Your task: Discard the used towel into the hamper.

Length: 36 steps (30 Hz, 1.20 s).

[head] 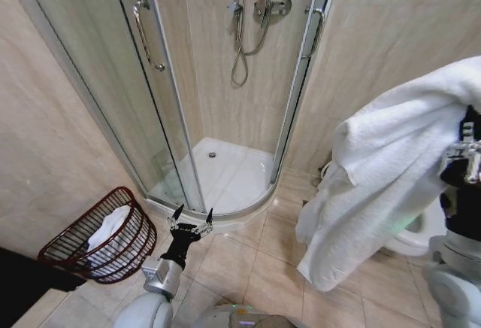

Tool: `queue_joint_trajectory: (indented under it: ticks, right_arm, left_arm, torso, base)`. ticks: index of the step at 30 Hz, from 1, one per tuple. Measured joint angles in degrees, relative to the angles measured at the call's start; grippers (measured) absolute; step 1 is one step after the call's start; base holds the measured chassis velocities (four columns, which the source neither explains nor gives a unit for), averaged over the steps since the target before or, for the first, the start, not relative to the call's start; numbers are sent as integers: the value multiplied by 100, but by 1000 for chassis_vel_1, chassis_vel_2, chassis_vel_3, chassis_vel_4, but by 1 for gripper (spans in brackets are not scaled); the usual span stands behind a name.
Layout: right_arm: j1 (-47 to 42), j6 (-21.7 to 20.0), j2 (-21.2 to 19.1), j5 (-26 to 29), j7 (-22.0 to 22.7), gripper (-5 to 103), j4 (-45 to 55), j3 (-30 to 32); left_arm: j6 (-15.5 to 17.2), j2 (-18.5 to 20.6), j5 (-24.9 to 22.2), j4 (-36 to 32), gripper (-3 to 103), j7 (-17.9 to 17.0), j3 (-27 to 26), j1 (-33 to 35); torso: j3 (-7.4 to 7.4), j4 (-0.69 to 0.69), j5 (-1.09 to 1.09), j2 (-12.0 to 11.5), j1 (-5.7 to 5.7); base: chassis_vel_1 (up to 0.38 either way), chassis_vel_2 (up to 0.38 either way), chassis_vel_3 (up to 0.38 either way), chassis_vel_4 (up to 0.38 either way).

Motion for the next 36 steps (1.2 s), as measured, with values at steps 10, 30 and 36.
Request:
queue_joint_trajectory:
  ticks: [10, 30, 36]
  right_arm:
    - [-65, 8, 88, 29, 2, 21, 0, 132]
    - [-181, 11, 69, 254, 76, 21, 0, 451]
    - [-174, 5, 100, 249, 75, 21, 0, 413]
  left_arm:
    - [0, 0, 0, 0, 100, 0, 0, 0]
    - [0, 0, 0, 0, 100, 0, 0, 0]
    - [0, 0, 0, 0, 100, 0, 0, 0]
  torso:
    - [141, 1, 0, 236, 96]
    - [430, 2, 0, 713, 286]
    - [509, -1, 0, 853, 345]
  base:
    - [0, 0, 0, 0]
    - [0, 0, 0, 0]
    - [0, 0, 0, 0]
